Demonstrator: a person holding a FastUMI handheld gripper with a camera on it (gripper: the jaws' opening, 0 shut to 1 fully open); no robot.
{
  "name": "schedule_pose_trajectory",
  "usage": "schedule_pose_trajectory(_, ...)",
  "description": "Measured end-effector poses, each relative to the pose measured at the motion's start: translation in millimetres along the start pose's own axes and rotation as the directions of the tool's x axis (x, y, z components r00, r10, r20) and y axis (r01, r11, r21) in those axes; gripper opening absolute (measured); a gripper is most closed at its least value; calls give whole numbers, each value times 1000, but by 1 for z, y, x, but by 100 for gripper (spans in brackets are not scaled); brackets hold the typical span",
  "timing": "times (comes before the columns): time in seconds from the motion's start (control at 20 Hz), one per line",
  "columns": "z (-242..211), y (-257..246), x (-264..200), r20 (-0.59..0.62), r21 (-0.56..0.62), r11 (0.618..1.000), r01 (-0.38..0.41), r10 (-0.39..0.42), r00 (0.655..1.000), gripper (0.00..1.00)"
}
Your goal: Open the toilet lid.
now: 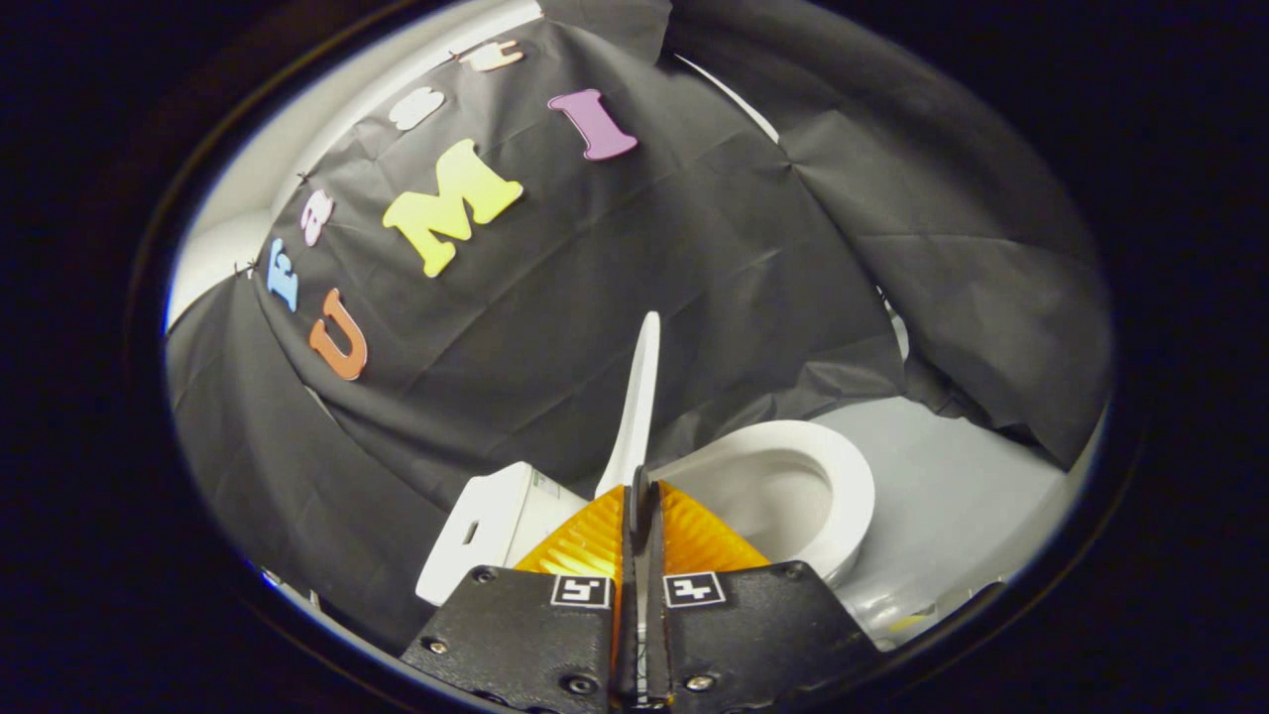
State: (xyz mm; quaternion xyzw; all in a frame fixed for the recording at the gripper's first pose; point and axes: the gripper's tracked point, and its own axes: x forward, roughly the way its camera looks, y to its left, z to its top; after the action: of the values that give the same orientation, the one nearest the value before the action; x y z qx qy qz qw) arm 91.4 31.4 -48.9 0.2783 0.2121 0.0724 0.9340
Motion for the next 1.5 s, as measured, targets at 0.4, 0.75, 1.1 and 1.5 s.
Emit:
schedule_pose_trajectory(0.4,2,33,-3,19,-60,998,-11,12,1000,7)
schedule_pose_trajectory(0.75,-1,71,-2,40,-134,991,-25,31,999,7)
schedule_pose_trajectory(1.1,-7,108,0,51,-203,979,-32,43,998,7)
schedule_pose_trajectory(1.5,-19,154,4,57,-288,957,-42,61,997,7)
